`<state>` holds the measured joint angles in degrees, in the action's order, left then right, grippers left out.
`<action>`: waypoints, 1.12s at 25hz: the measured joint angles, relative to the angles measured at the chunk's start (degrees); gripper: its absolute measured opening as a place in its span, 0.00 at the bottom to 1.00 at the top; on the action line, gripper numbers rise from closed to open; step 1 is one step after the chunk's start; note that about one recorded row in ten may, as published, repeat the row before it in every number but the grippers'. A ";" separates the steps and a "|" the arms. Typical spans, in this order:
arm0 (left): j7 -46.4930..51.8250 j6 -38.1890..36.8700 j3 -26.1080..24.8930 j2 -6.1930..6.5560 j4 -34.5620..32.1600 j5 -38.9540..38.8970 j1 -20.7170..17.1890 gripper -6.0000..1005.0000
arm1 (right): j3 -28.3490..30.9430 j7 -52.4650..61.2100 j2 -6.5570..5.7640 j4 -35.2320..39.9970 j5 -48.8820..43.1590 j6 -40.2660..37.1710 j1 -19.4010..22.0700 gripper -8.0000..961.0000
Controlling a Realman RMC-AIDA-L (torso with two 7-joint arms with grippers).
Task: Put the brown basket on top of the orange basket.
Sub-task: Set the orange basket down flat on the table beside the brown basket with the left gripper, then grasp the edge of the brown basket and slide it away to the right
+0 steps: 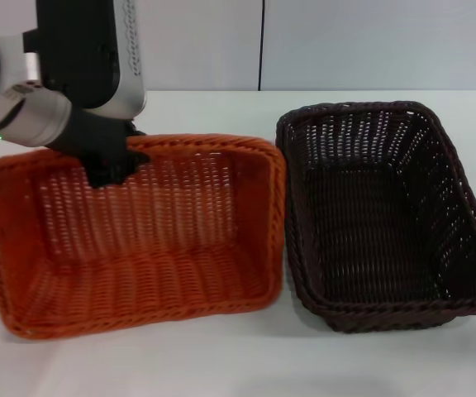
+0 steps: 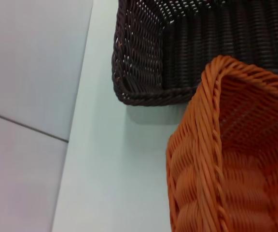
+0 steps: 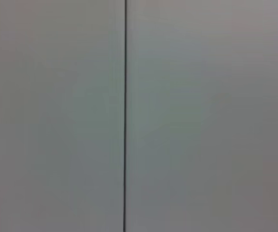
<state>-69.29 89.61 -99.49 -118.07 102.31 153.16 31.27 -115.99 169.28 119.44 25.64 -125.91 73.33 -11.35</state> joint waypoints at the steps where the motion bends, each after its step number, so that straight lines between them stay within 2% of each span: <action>1: -0.26 -1.04 -0.05 0.02 -1.67 -0.24 0.44 0.17 | -0.10 0.00 -0.01 0.00 0.03 -0.04 -0.05 0.79; 3: -0.59 -4.37 -0.10 0.05 -7.55 0.10 2.33 0.17 | -0.14 0.00 -0.05 0.00 0.06 -0.11 -0.12 0.79; 10: -0.70 -7.98 -0.34 0.15 -16.78 1.42 6.12 0.17 | -0.12 0.00 -0.08 0.00 0.05 -0.18 -0.25 0.79; 13: -0.94 -9.89 -0.09 0.00 -18.97 2.12 6.90 0.17 | -0.12 0.00 -0.14 -0.21 0.06 -0.36 -0.45 0.79; 18: -0.41 -12.89 1.53 -0.18 -18.46 2.47 6.69 0.17 | -0.20 0.00 -0.18 -0.28 0.06 -0.49 -0.58 0.79; 22: 0.94 -14.76 2.45 -0.24 -17.80 2.93 6.74 0.40 | -0.51 0.00 -0.18 -0.30 0.05 -0.49 -0.60 0.79; 25: 2.18 -17.39 3.37 -0.24 -16.09 3.01 6.19 0.53 | -0.63 0.00 -0.17 -0.28 0.05 -0.49 -0.54 0.79; 27: 4.02 -20.97 3.95 -0.25 -13.68 3.08 4.74 0.61 | -0.64 0.00 -0.13 -0.23 0.05 -0.43 -0.40 0.79; 28: 6.03 -26.66 4.76 -0.29 -11.21 3.14 2.13 0.62 | -0.65 0.00 -0.11 -0.16 0.05 -0.32 -0.33 0.79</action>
<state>-63.26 62.96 -94.72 -118.37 91.09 156.30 33.40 -116.63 169.28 119.33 25.48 -125.86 73.02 -11.67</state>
